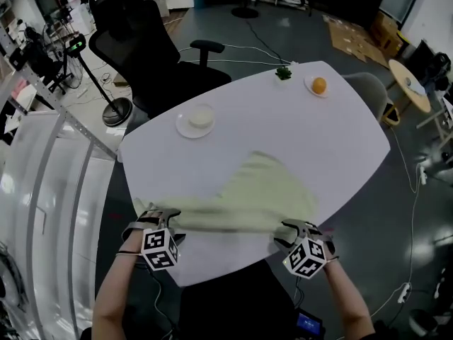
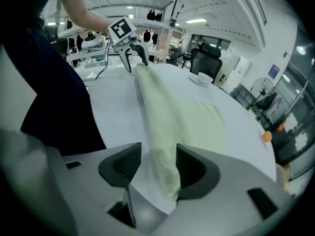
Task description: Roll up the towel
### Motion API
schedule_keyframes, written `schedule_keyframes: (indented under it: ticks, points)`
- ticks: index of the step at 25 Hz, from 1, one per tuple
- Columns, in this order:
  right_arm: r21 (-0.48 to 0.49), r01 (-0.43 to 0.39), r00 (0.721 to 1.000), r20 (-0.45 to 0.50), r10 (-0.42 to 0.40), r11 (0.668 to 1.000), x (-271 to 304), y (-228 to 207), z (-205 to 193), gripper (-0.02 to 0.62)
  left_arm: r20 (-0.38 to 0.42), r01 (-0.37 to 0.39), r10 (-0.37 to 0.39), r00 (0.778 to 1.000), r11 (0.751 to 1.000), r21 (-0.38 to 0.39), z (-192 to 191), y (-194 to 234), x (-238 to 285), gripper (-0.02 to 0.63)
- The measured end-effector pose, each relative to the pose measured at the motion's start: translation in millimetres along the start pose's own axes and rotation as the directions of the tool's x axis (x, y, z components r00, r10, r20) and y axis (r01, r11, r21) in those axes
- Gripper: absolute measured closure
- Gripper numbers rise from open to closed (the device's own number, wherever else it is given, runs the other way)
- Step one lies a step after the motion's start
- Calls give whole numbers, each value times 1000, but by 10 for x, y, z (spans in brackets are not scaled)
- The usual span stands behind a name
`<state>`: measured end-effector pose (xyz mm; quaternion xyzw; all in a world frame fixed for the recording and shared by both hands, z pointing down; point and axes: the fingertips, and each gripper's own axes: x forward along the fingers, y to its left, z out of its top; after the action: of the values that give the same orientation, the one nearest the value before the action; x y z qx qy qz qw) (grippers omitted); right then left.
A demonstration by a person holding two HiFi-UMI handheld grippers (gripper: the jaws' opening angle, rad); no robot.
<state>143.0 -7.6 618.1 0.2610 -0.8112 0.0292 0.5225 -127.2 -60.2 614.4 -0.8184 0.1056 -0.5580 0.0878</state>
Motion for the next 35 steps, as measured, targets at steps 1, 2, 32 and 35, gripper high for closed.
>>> schedule_keyframes:
  ticks: [1,2,32,35]
  points:
    - [1,-4,1000,-7,4,1000,31,15,-35,360,-11,4,-4,1000,1000,2,-26,-13,51,279]
    - [1,-7,1000,-13,7,1000,62,22,-68,360,-24,8,-8,1000,1000,1,-59,-24,99,279]
    - [-134,113,994,6,-114,984,-156,-325,-7,557,-131,-131,148,980,983,129,-217,306,-30,541]
    - [-126,111,994,4,-112,986,-151,-141,-8,557,-131,-117,134,982,985,128,-313,132,-77,541]
